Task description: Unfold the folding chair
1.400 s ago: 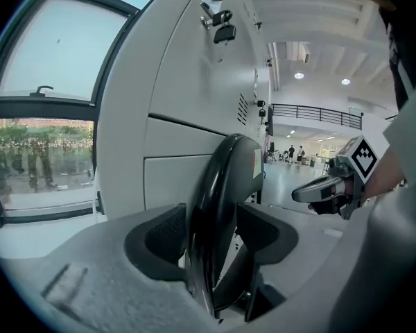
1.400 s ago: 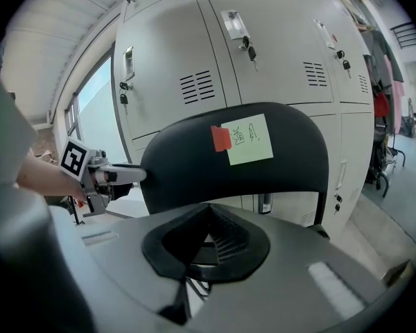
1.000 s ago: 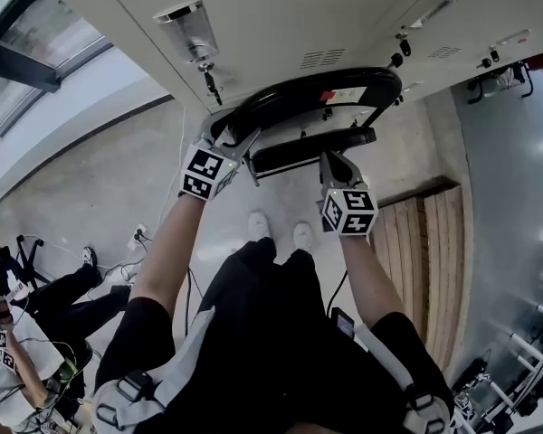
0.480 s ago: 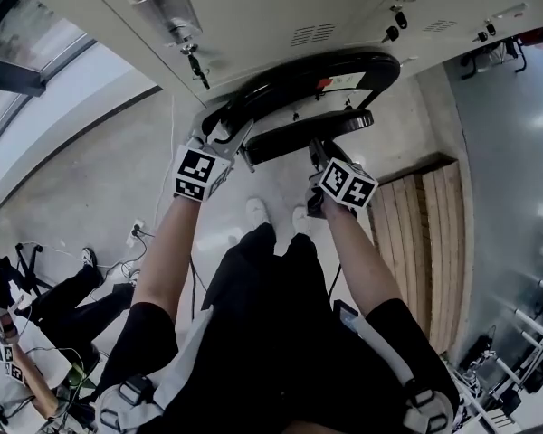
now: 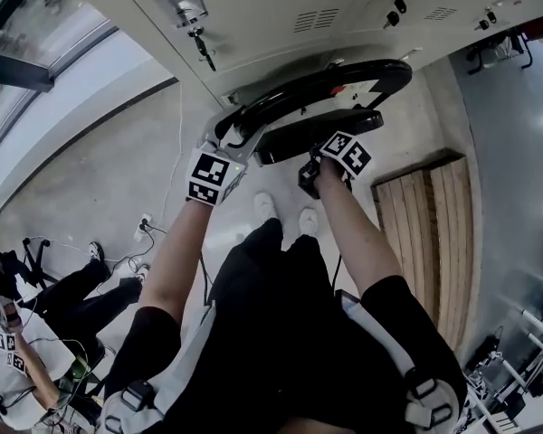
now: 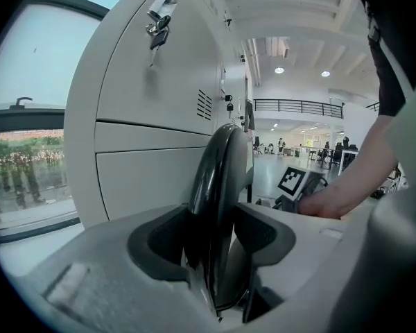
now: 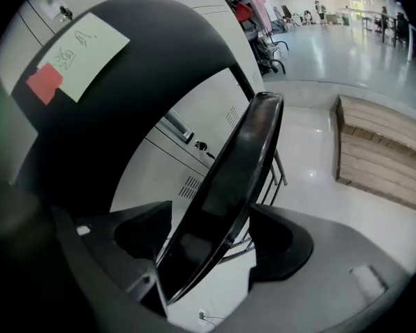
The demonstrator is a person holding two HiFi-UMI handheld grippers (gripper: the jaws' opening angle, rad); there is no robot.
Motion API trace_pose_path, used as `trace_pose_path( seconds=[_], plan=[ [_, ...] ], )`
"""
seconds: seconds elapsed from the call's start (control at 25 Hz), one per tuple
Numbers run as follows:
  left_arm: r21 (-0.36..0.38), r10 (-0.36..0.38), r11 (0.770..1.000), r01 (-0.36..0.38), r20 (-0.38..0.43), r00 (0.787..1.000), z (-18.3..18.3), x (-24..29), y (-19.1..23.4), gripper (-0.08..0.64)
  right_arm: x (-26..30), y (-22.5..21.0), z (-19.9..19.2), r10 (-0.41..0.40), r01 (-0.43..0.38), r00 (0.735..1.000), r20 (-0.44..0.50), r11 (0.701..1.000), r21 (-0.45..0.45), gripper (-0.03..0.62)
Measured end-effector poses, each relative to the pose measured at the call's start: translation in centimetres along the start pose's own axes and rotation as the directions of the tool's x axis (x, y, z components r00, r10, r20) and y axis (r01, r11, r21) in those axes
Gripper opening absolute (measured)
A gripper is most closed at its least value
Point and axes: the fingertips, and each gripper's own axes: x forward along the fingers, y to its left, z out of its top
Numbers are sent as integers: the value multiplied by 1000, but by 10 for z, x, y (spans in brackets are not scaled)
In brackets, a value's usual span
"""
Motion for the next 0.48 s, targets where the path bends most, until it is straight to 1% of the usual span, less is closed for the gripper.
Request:
trace_pose_path(
  seconds=[0.08, 0.12, 0.24, 0.32, 0.4, 0.44, 0.48],
  plan=[
    [-14, -22, 1000, 21, -29, 999, -3, -4, -10, 204, 6, -5, 2, -1, 1, 1000, 2, 1000, 5, 344],
    [-14, -27, 1000, 26, -35, 999, -5, -5, -14, 204, 9, -8, 3, -2, 2, 1000, 0, 1000, 14, 330],
    [-7, -23, 1000, 23, -20, 1000, -5, -8, -20, 204, 18, -17, 0, 12, -11, 1000, -18, 999, 46, 296],
    [-35, -25, 999, 25, -19, 999, -5, -9, -23, 204, 22, -18, -2, 55, -53, 998, -29, 996, 72, 281],
    [-59, -22, 998, 20, -23, 1000, -5, -9, -22, 204, 22, -15, -2, 101, -98, 995, -26, 990, 97, 241],
    [-64, -18, 998, 16, -25, 1000, -5, -9, -22, 204, 21, -16, -4, 114, -111, 993, -20, 988, 105, 222],
    [-66, -15, 998, 13, -28, 999, -6, -8, -22, 204, 18, -18, -5, 121, -119, 993, -14, 986, 113, 218]
  ],
)
